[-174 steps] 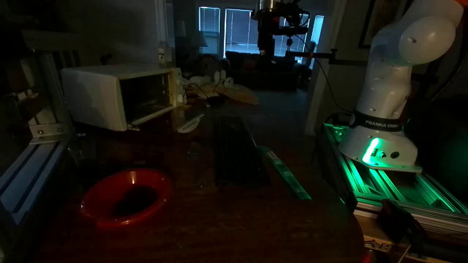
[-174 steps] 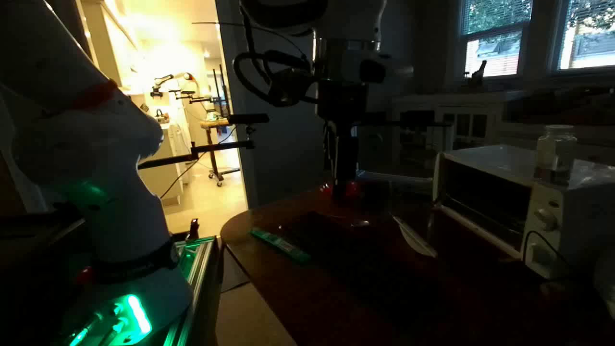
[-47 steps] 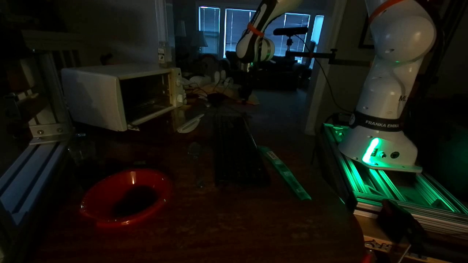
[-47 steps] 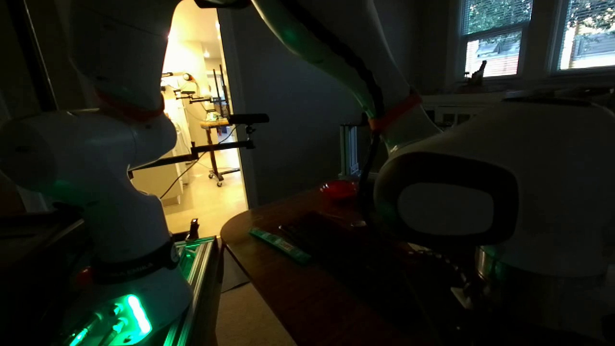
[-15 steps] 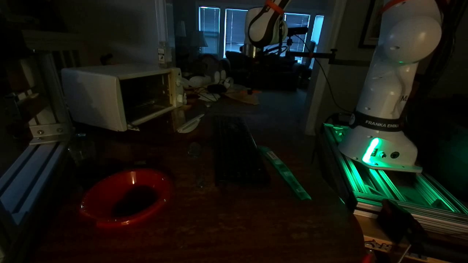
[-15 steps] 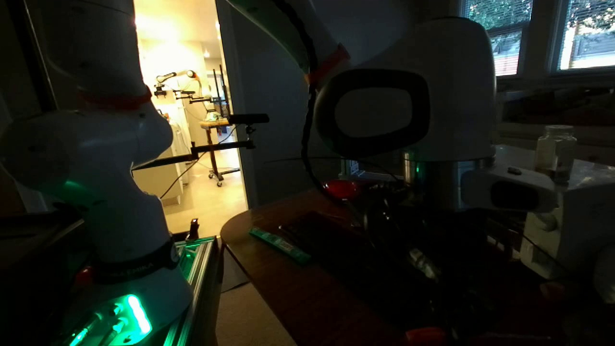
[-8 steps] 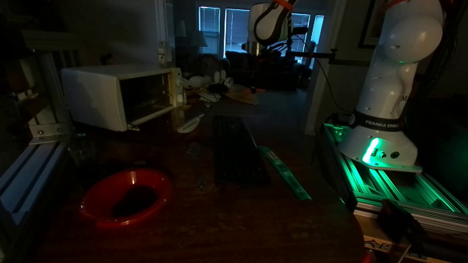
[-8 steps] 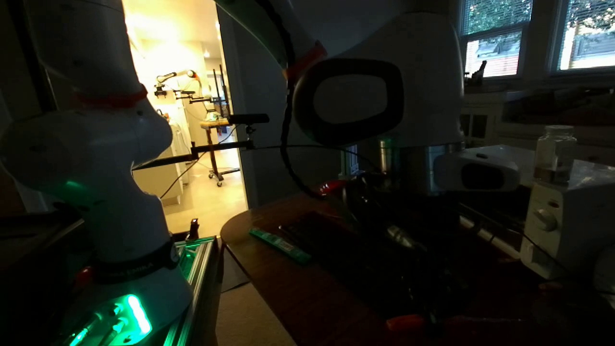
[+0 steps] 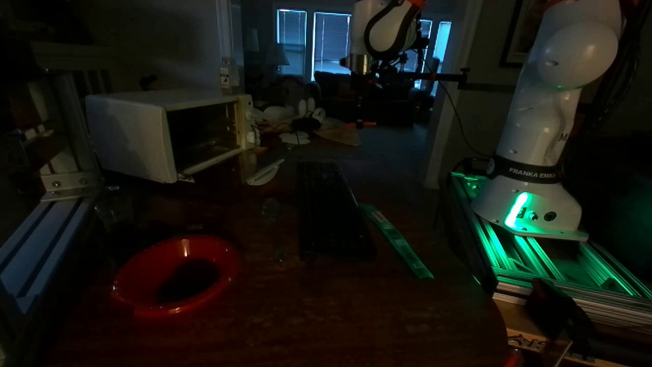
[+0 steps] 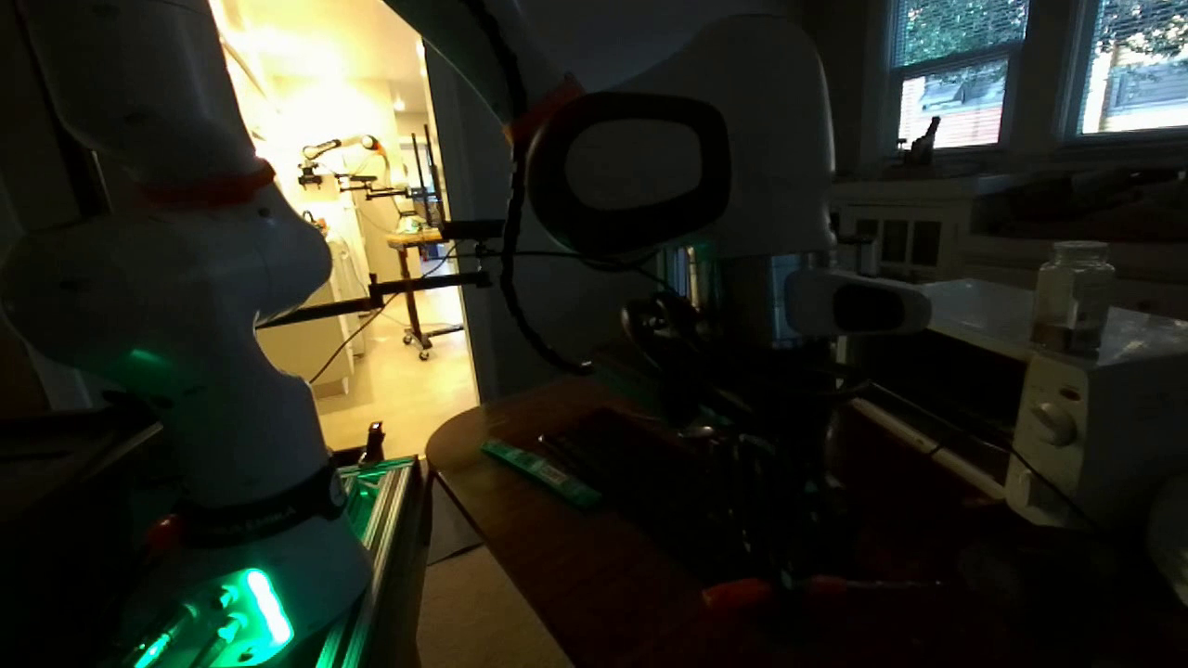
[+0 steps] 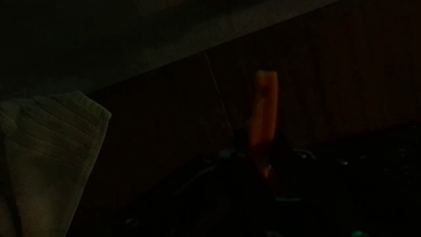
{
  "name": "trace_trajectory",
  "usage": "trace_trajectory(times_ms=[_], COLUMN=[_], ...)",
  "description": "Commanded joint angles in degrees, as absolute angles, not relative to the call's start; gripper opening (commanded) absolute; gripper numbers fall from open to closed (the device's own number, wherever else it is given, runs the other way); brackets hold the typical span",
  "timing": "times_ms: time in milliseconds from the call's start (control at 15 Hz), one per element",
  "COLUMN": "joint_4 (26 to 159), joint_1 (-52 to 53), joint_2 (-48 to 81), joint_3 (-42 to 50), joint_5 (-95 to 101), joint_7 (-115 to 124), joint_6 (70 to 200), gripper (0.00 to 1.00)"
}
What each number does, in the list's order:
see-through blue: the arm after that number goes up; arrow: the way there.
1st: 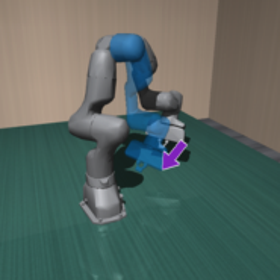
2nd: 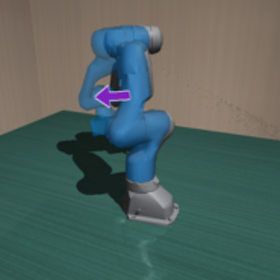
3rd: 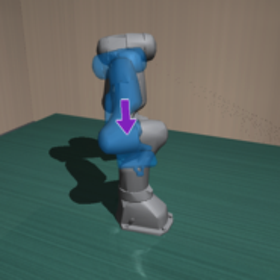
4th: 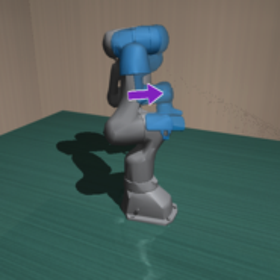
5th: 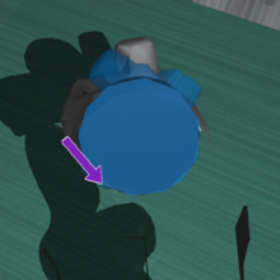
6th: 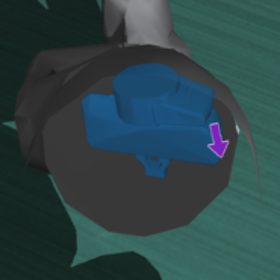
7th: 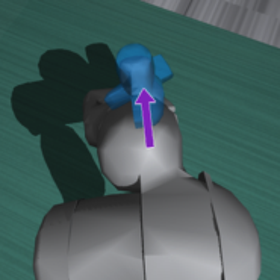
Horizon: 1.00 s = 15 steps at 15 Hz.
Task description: Pick up the computer mouse and put it in the microwave
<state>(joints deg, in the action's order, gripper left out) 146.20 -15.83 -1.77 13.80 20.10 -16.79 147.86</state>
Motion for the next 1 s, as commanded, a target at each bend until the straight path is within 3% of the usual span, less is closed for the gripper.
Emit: trace_trajectory(times_ms=[0,933], joint_4=[149.12,152.26], joint_1=[-15.33,-13.38], joint_2=[-6.07,-11.52], joint_3=[13.69,9.8], joint_5=[23.44,28.22], joint_7=[-15.33,-14.88], joint_6=[145.75,141.28], gripper=[0.05,0.05])
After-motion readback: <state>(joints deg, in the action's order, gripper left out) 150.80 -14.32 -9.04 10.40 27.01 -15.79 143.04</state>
